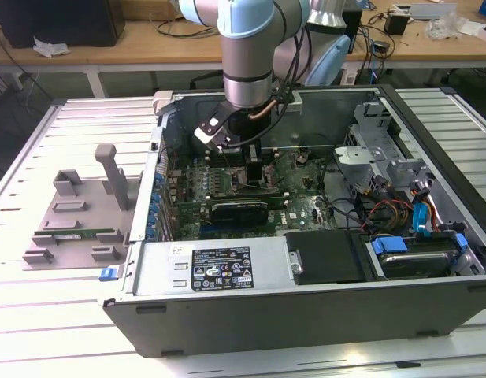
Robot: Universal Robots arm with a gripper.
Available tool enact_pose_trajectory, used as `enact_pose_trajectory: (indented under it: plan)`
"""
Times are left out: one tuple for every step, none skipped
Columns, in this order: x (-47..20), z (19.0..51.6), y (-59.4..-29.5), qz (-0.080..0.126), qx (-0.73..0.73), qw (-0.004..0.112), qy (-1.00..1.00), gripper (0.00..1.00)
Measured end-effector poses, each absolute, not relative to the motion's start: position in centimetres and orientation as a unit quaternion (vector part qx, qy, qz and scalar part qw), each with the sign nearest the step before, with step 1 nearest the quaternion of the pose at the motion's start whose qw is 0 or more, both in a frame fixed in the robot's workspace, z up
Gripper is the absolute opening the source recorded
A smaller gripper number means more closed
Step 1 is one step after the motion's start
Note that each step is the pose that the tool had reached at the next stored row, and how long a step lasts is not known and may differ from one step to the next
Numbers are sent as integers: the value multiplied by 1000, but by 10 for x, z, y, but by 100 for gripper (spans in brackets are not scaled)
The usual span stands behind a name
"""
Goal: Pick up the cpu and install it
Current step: 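Place the cpu into insertion slot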
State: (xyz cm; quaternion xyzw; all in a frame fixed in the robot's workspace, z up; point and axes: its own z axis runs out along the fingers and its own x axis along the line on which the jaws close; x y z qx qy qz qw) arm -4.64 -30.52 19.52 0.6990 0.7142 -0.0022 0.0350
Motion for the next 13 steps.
enact_pose_trajectory:
  plan:
    - [-46,195,-305,-2,699,35,714,55]
    - [-46,195,-305,-2,699,35,714,55]
    - [-46,195,-305,-2,699,35,714,55]
    - [-46,195,-305,-2,699,35,714,55]
    - [-46,195,-305,-2,699,35,714,55]
    - [-46,195,-305,-3,699,35,714,55]
    - [-46,195,-305,-3,699,35,714,55]
    - [-46,195,-305,-2,699,35,714,55]
    - [-46,194,-305,-1,699,35,714,55]
    - [-46,194,-305,-2,699,35,714,62]
    - [-46,195,-305,-2,699,35,714,62]
    - [-46,195,-305,-2,699,35,714,62]
    - [-46,196,-305,-2,699,35,714,62]
